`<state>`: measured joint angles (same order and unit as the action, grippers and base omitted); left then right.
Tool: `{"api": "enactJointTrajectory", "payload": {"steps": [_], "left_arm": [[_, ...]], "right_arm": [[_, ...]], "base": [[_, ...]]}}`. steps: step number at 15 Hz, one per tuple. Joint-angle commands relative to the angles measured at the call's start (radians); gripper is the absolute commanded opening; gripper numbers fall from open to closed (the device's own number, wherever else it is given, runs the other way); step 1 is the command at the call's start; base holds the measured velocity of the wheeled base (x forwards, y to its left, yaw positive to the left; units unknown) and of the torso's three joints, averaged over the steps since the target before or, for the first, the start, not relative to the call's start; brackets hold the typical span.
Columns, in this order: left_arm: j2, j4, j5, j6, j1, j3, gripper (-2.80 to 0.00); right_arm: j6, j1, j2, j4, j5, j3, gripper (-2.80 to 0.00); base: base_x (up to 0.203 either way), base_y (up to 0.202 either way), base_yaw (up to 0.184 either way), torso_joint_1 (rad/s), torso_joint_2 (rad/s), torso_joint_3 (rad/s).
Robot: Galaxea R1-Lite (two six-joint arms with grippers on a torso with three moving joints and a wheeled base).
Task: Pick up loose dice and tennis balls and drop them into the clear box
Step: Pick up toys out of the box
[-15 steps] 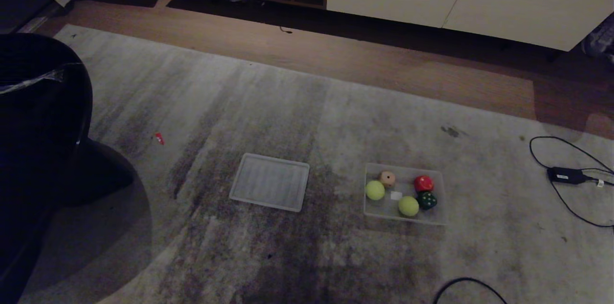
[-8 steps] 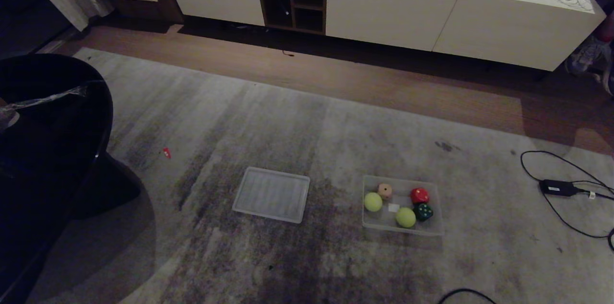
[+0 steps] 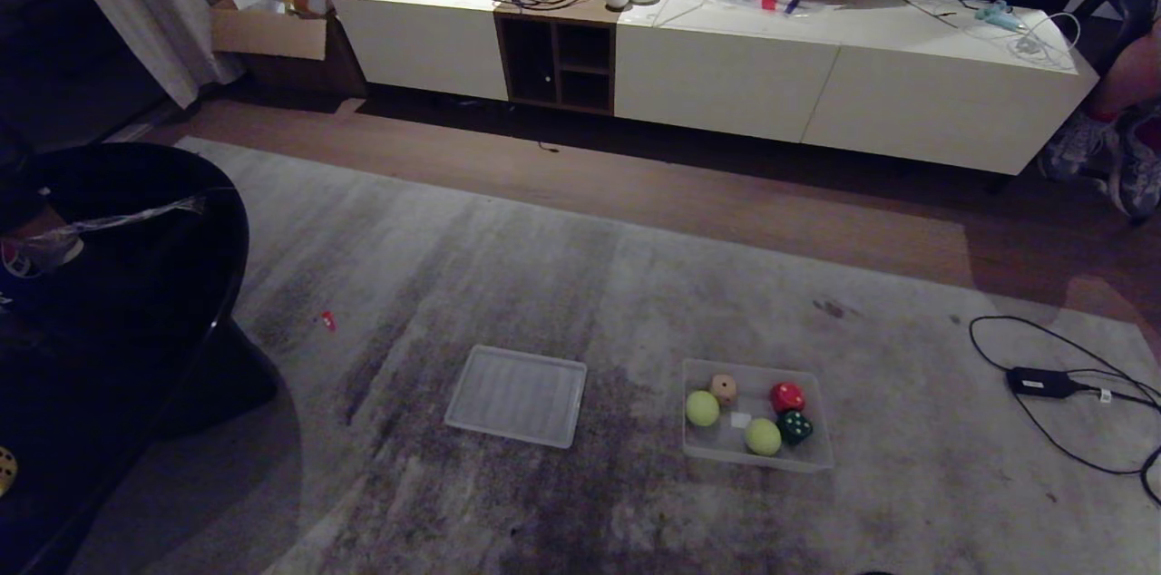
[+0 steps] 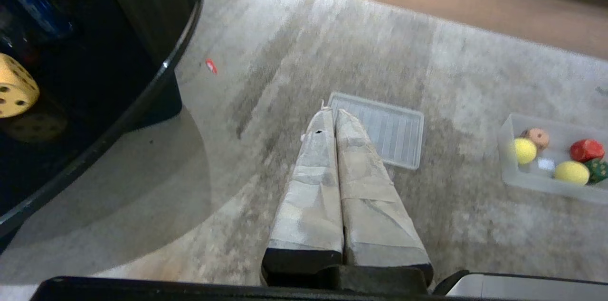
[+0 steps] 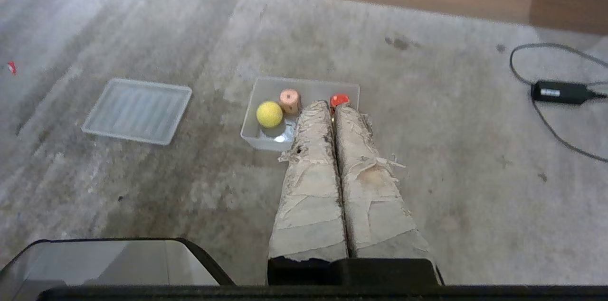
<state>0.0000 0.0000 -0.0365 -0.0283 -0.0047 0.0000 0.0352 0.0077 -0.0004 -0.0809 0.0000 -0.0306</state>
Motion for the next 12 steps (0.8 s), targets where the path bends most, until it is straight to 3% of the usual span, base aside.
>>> {"api": "enactJointTrajectory", "payload": {"steps": [1, 12], "left_arm": [[0.002, 0.0, 0.0, -0.001, 0.0, 0.002, -2.8], [0.002, 0.0, 0.0, -0.001, 0.0, 0.002, -2.8]], "right_arm": [[0.002, 0.0, 0.002, 0.0, 0.0, 0.0, -2.8], [0.001, 0.0, 0.002, 0.0, 0.0, 0.0, -2.8]], "base": [[0.0, 0.0, 0.0, 0.005, 0.0, 0.2], [0.0, 0.0, 0.0, 0.003, 0.0, 0.202]]}}
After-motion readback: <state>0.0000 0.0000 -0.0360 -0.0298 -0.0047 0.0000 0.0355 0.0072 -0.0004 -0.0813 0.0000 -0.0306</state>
